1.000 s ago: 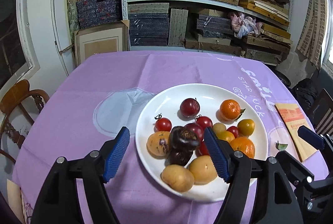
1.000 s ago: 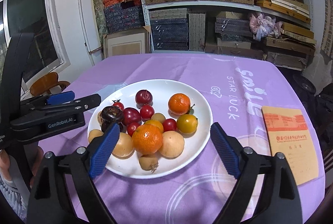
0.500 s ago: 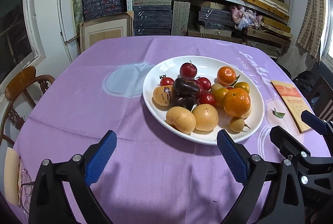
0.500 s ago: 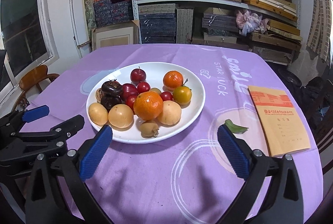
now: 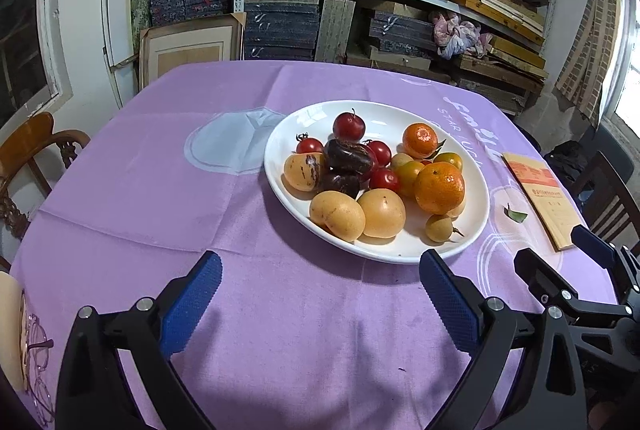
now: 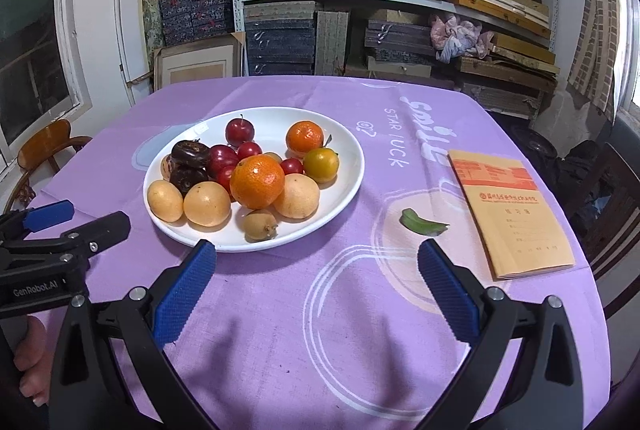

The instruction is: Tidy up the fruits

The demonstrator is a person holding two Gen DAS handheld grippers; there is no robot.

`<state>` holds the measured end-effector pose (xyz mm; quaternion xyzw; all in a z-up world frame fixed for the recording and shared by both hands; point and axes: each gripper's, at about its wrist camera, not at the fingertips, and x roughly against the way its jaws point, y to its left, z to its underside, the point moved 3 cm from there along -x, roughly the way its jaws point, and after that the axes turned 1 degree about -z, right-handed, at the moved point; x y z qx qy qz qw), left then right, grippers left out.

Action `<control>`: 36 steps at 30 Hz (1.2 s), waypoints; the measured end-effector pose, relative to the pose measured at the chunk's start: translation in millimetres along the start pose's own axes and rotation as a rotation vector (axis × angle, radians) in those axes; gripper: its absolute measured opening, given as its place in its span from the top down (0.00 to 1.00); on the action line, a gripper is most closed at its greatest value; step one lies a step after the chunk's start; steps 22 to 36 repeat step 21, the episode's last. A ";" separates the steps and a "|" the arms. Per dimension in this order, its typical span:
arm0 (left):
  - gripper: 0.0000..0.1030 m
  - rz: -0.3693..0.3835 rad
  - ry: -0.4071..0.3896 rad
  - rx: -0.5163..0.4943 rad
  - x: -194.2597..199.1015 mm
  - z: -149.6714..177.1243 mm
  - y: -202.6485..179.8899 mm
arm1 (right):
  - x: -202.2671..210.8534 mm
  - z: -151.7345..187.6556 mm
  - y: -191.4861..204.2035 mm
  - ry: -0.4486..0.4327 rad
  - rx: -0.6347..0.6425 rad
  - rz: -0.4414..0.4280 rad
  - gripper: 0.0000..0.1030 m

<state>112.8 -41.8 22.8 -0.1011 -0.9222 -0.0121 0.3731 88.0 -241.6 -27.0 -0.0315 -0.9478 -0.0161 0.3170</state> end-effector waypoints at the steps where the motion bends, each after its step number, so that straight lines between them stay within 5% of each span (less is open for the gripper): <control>1: 0.03 -0.026 -0.010 -0.011 2.5 -0.9 -0.3 | -0.2 0.3 -0.3 0.000 0.001 0.007 0.04; 36: 0.03 -0.070 -0.028 -0.033 2.8 1.8 -7.6 | -0.6 2.1 -1.8 0.006 -0.006 0.005 0.04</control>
